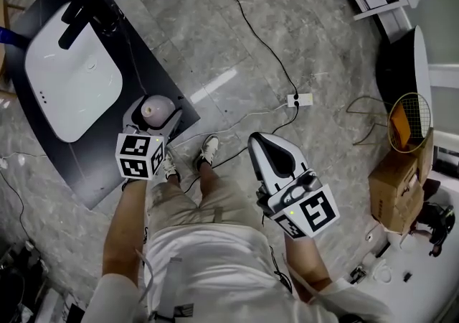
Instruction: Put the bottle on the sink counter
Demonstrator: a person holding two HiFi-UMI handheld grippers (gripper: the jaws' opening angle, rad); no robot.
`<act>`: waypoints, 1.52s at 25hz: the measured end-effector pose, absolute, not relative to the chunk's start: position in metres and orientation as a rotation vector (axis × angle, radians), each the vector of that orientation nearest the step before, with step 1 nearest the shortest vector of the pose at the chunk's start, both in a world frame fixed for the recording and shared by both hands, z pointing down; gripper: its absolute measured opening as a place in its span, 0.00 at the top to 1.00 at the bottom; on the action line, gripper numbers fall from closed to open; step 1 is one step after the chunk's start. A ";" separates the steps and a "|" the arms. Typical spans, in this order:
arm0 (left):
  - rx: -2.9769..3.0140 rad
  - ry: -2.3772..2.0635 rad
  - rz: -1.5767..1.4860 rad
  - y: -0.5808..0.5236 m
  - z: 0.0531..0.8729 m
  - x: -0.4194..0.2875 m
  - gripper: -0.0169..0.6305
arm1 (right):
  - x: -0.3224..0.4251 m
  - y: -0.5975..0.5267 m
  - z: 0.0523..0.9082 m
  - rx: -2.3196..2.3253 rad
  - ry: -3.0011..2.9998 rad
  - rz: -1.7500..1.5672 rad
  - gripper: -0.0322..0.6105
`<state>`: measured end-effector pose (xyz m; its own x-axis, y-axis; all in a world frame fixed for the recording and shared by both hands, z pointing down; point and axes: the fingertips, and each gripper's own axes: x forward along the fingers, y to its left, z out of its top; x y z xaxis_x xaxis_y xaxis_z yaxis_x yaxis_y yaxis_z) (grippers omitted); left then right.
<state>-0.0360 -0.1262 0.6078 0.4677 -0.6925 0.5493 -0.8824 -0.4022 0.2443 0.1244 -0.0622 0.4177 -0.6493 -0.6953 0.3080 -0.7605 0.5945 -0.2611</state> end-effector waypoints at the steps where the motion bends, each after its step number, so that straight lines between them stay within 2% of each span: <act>1: 2.217 -1.308 0.521 -0.127 0.609 -0.035 0.35 | 0.124 -0.062 0.417 1.222 -2.647 0.556 0.93; 38: 2.279 -1.257 0.808 -0.127 0.626 -0.013 0.35 | 0.136 -0.051 0.411 1.298 -2.646 0.566 0.93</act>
